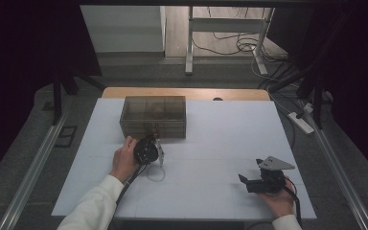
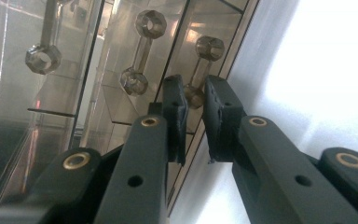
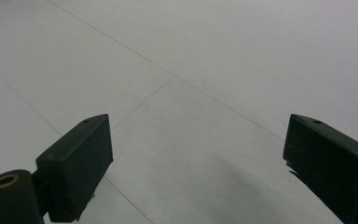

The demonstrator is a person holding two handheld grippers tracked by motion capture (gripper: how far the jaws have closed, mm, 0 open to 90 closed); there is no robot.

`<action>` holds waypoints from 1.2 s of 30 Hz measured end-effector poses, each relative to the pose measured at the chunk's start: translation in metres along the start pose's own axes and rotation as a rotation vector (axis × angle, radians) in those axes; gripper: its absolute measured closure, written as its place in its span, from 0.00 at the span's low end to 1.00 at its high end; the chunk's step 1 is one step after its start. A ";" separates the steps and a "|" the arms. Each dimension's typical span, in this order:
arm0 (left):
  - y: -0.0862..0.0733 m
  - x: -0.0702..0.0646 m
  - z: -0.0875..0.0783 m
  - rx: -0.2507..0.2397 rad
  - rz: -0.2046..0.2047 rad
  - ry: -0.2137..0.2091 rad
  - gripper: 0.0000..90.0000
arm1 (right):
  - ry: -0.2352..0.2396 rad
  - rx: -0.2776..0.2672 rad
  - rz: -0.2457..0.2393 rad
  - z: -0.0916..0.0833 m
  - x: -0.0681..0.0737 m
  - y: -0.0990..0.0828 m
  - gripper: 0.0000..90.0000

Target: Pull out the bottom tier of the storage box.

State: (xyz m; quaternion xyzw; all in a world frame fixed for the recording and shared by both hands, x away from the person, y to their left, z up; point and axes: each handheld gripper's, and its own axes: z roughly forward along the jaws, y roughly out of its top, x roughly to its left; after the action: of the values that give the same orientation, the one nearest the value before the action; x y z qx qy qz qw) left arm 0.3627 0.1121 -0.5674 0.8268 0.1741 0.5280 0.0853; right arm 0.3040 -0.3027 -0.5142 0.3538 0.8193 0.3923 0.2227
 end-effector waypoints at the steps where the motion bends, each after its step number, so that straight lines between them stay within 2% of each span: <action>1: 0.000 0.000 0.000 -0.001 0.003 0.000 0.87 | 0.000 -0.001 0.000 0.000 0.000 0.000 0.09; 21: 0.000 -0.003 0.000 -0.004 0.033 0.026 0.88 | -0.001 -0.003 0.007 0.000 -0.001 0.000 0.09; 36: -0.003 -0.004 -0.006 -0.013 0.029 0.028 0.88 | -0.004 -0.002 0.009 0.000 -0.001 0.000 0.09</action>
State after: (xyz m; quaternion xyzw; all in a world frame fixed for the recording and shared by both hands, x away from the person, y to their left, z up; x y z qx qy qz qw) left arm 0.3552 0.1130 -0.5685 0.8214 0.1600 0.5416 0.0804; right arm 0.3043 -0.3036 -0.5141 0.3578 0.8169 0.3937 0.2229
